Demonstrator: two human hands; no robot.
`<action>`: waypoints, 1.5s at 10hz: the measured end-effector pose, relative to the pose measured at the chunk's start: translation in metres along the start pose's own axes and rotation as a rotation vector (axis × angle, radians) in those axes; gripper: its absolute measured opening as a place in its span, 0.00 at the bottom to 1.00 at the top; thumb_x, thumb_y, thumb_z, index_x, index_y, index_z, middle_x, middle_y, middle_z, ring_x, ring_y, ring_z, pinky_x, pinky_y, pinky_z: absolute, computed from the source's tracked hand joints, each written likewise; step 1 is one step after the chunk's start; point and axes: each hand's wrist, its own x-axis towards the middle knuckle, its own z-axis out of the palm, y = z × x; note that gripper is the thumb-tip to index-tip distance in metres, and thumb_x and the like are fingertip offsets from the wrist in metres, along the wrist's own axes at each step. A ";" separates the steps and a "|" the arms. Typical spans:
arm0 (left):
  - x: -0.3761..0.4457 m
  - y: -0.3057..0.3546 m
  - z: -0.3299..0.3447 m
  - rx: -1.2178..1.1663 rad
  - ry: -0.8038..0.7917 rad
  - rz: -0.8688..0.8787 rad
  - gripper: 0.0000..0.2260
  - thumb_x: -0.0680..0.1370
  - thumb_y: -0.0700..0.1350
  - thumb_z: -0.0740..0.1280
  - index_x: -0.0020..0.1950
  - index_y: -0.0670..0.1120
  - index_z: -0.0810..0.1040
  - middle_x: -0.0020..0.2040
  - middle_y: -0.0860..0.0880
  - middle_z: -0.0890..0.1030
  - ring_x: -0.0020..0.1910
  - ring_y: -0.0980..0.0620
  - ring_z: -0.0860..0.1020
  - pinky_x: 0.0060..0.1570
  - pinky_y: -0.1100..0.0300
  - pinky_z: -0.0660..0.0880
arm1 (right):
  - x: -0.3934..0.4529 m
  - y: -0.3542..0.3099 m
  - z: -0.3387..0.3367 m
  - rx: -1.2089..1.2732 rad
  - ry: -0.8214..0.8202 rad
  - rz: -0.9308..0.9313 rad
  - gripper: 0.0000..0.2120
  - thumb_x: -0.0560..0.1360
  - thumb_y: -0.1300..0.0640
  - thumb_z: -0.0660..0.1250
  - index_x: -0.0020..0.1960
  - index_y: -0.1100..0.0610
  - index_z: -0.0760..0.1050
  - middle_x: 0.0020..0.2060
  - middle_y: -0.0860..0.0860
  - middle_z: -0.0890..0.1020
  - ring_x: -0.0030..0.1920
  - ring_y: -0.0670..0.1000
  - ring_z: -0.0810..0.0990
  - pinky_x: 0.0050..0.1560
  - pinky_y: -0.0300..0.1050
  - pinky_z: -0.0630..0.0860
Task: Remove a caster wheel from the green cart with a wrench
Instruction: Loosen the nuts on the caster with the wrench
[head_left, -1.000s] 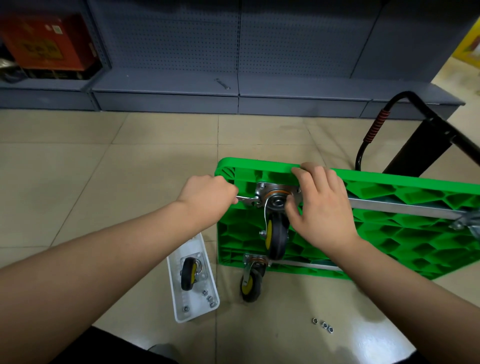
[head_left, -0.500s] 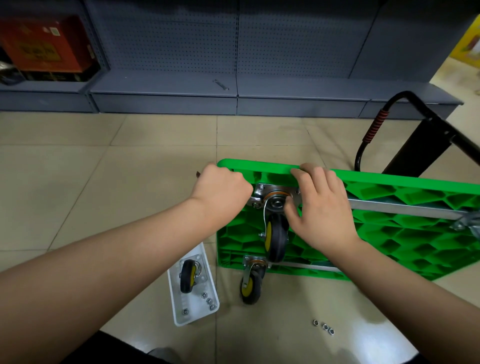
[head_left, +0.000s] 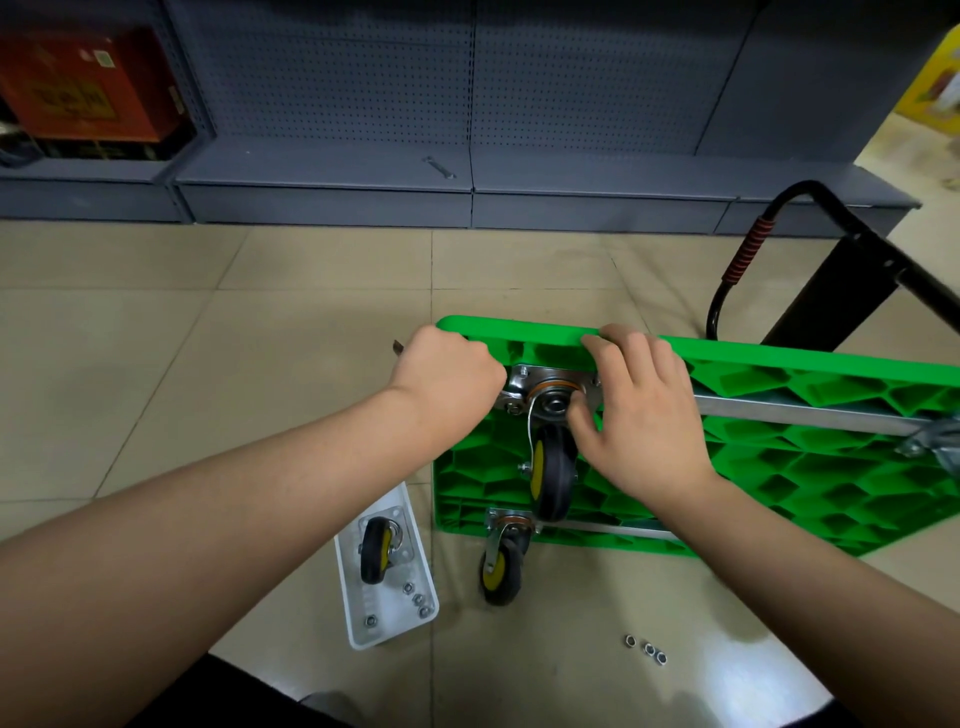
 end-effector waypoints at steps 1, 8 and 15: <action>-0.002 0.001 0.004 -0.008 0.022 0.001 0.09 0.82 0.40 0.63 0.53 0.51 0.81 0.48 0.50 0.83 0.48 0.45 0.82 0.38 0.57 0.64 | 0.000 0.000 0.000 -0.002 0.001 -0.001 0.23 0.74 0.53 0.65 0.65 0.64 0.74 0.59 0.59 0.76 0.54 0.64 0.74 0.56 0.56 0.71; -0.014 -0.001 0.058 -0.430 -0.054 -0.124 0.10 0.87 0.51 0.56 0.55 0.49 0.74 0.51 0.44 0.82 0.50 0.39 0.82 0.40 0.53 0.69 | 0.000 -0.001 -0.001 -0.009 -0.021 0.008 0.24 0.73 0.53 0.66 0.66 0.63 0.74 0.60 0.59 0.76 0.55 0.64 0.73 0.57 0.56 0.70; -0.023 0.072 0.107 -1.507 -0.164 -0.470 0.17 0.85 0.49 0.60 0.41 0.42 0.76 0.37 0.44 0.83 0.33 0.48 0.81 0.36 0.61 0.76 | 0.001 -0.001 0.000 -0.013 -0.017 -0.004 0.24 0.74 0.53 0.64 0.66 0.64 0.73 0.60 0.59 0.76 0.55 0.64 0.74 0.57 0.56 0.70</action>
